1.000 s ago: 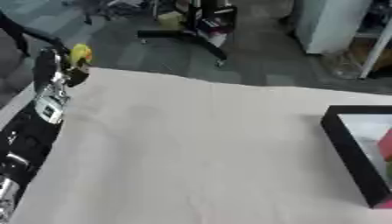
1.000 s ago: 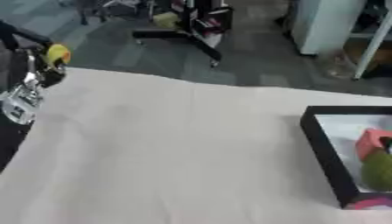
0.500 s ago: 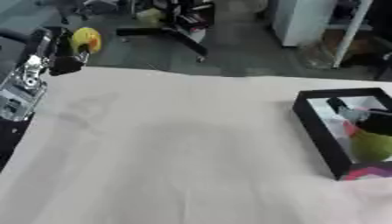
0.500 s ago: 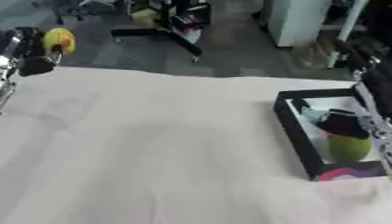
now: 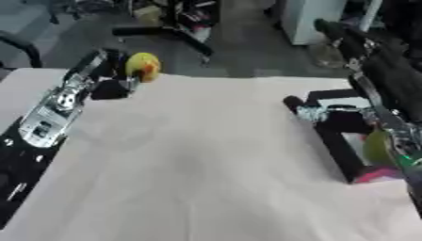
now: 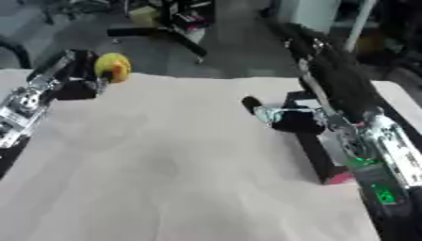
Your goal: Pick up the objects with one hand, pass them to the other hand, and then place them into the box on the other side of the table.
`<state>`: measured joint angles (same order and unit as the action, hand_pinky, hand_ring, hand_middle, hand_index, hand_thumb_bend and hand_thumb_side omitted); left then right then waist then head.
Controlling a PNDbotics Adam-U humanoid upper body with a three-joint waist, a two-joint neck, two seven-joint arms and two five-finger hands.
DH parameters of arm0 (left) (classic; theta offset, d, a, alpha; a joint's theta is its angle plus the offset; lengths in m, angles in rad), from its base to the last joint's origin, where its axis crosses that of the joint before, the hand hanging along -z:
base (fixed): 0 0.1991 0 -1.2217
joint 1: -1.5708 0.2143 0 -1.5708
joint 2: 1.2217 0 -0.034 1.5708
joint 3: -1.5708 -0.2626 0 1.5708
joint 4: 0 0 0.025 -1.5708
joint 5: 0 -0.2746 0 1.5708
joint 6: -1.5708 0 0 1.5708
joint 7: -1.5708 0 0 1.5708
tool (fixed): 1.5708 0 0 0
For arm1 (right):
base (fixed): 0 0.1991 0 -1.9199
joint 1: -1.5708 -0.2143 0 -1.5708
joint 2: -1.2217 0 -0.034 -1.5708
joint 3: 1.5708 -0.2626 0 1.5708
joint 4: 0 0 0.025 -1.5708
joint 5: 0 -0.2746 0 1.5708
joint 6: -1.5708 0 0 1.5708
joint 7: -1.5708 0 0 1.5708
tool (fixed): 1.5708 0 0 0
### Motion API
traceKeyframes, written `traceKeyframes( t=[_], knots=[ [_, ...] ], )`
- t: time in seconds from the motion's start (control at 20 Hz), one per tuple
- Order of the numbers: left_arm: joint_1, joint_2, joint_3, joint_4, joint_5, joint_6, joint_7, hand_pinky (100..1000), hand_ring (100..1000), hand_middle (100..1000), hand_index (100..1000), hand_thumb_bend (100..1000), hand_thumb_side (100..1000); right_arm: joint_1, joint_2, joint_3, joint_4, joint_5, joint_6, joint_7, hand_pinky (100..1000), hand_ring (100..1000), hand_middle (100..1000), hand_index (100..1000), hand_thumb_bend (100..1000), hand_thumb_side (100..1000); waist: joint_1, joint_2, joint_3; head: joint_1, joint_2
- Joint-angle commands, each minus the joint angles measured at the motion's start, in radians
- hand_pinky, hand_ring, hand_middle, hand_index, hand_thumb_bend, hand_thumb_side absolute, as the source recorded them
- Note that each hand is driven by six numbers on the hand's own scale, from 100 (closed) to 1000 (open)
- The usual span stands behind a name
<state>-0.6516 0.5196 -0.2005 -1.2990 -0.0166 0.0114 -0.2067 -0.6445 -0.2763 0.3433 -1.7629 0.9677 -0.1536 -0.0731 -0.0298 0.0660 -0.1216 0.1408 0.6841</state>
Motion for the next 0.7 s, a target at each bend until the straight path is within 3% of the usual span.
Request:
traceKeyframes(
  t=[0.05, 0.7],
  knots=[
    [-0.024, -0.015, -0.015, -0.042, 0.050, 0.006, -0.047, 370, 359, 308, 406, 100, 100, -0.030, 0.022, 0.024, -0.021, 0.007, -0.025, 0.008, 837, 835, 869, 1000, 485, 442, 0.002, -0.014, 0.004, -0.009, 0.004],
    [-0.064, -0.069, -0.092, -0.123, 0.164, 0.045, -0.152, 378, 365, 313, 411, 100, 100, -0.065, 0.068, 0.091, -0.026, -0.029, -0.056, 0.034, 827, 815, 849, 991, 464, 422, -0.002, -0.013, 0.018, -0.030, 0.005]
  ],
)
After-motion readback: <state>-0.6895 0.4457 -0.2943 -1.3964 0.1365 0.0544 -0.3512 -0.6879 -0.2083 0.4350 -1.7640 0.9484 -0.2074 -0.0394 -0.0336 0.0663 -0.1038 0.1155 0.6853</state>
